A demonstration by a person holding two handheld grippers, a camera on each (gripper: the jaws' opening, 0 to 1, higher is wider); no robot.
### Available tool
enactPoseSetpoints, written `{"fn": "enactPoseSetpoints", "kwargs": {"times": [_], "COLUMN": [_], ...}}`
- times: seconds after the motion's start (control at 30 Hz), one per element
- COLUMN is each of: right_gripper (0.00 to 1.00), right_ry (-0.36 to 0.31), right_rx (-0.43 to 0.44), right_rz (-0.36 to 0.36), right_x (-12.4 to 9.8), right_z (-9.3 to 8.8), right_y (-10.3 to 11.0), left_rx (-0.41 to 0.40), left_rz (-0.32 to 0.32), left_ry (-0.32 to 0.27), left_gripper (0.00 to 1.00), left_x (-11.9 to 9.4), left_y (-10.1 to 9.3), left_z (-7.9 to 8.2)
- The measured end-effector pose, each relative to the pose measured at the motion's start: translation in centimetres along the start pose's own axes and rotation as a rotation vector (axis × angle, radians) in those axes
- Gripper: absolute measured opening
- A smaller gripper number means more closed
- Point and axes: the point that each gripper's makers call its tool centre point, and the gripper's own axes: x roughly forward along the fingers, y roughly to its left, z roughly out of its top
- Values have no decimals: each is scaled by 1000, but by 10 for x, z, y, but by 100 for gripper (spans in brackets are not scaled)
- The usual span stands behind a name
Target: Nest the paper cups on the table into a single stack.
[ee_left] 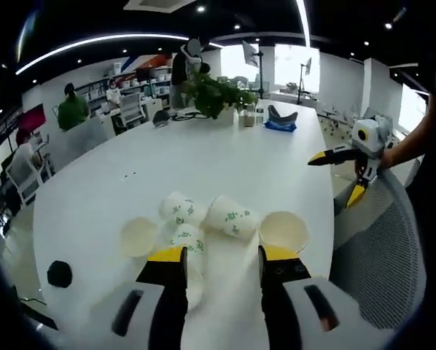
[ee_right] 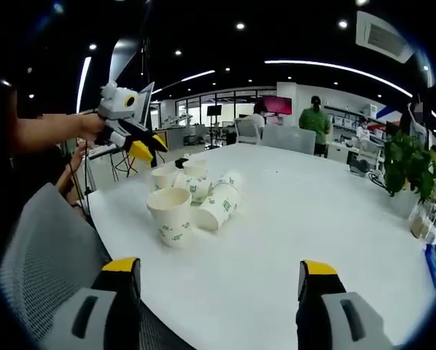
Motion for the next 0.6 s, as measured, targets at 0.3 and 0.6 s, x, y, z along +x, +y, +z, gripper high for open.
{"fn": "enactPoseSetpoints", "kwargs": {"times": [0.3,0.6], "right_gripper": [91,90], "right_ry": [4,9], "right_rx": [-2,-5], "right_rz": [1,1], "right_x": [0,0], "right_z": [-1,-1], "right_y": [0,1], "left_rx": [-16,-28], "left_rz": [28,27], "left_ry": [27,47], "left_gripper": [43,43], "left_x": [-3,-1], "left_y": [7,9], "left_z": [-12,-26]}}
